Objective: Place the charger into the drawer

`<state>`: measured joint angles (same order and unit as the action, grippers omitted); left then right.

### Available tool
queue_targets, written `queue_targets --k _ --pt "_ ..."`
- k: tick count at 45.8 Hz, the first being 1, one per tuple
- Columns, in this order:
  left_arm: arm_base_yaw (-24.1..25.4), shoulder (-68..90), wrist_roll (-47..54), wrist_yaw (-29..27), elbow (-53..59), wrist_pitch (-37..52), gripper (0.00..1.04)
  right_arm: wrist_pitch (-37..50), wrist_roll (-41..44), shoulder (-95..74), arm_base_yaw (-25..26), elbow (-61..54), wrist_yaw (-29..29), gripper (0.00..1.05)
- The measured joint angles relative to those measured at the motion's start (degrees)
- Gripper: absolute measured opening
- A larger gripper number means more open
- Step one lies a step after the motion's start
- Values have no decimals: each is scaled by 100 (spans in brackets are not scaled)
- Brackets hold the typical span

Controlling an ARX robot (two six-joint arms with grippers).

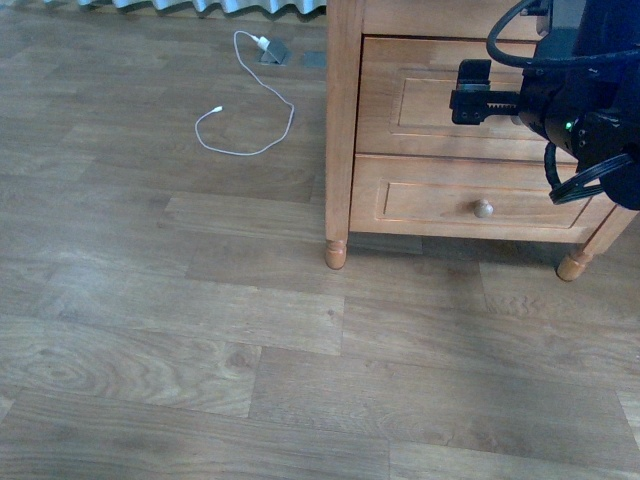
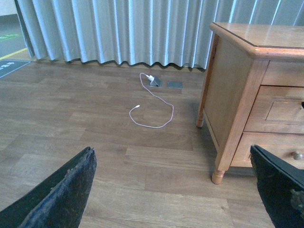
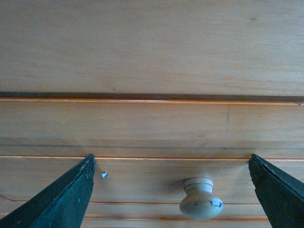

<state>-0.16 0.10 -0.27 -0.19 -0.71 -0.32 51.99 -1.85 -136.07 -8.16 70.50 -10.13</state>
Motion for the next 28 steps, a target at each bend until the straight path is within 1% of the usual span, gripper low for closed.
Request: queue_targets --k 10,16,22,28 --pt "0 0 0 0 0 -2 99 4 -26 -63 -20 114 -39 96" --pt "0 0 0 0 2 -2 99 94 -63 120 2 -155 74 96" --pt "0 0 0 0 2 -2 99 251 -116 667 76 -802 219 96" --pt "0 -2 0 0 0 -2 99 385 -212 1812 249 -1921 461 96"
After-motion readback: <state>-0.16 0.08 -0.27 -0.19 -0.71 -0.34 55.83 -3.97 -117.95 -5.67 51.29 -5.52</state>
